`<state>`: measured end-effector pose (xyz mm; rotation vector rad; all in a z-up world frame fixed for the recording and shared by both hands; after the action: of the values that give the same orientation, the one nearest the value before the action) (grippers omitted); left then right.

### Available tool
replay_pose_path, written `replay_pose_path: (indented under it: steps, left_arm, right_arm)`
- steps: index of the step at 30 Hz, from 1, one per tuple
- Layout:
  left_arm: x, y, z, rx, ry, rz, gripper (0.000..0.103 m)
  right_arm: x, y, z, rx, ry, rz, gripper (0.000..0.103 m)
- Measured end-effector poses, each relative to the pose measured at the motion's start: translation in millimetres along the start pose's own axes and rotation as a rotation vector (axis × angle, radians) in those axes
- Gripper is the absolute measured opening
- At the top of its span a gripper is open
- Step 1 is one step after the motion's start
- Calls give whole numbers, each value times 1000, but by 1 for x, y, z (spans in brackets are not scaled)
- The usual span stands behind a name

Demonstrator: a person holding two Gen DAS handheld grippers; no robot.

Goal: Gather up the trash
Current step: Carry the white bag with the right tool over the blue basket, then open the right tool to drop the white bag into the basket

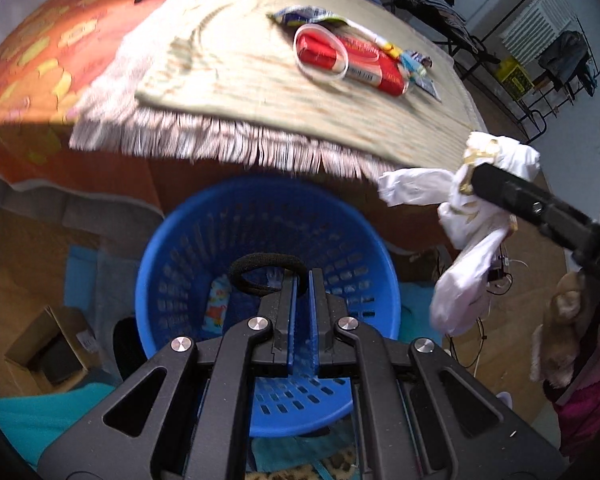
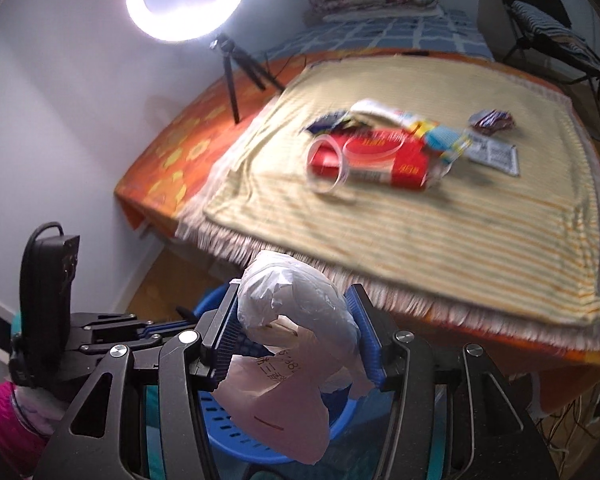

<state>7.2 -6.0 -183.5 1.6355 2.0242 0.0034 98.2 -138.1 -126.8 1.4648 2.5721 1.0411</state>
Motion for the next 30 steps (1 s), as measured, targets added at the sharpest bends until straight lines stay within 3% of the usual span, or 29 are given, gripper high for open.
replay_pose_path:
  steps: [13,24,26,28,30]
  left_arm:
    - [11,-20,12,41,2,-33,3]
    - [19,-22,16,57,29,-49,6]
    - [20,-22,16,59,33,-52,19]
    - [20,-21,14,46,38,-53,54]
    - [20,-18,10,22,42,-52,58]
  right_arm:
    - [17,-36,34,91,-10,-29,53]
    - [22,-40,43,128,-11,-23,55]
    - [22,-41,43,131,-8,-21,55]
    - [23,-40,44,134,-7,-20,56]
    - [22,-40,44,136,-8,-20,56]
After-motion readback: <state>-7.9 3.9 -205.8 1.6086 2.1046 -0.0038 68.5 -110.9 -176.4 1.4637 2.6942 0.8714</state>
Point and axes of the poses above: each gripper's, at about its wrist camera, not at the fingertips, and z roughly the way its jaws point, x to its left, y to its top, the point moved 7 cm from there along z, roughly the way its jaws point, and after that the axes turned 4 degrees about -y, right-handed, at the moved point
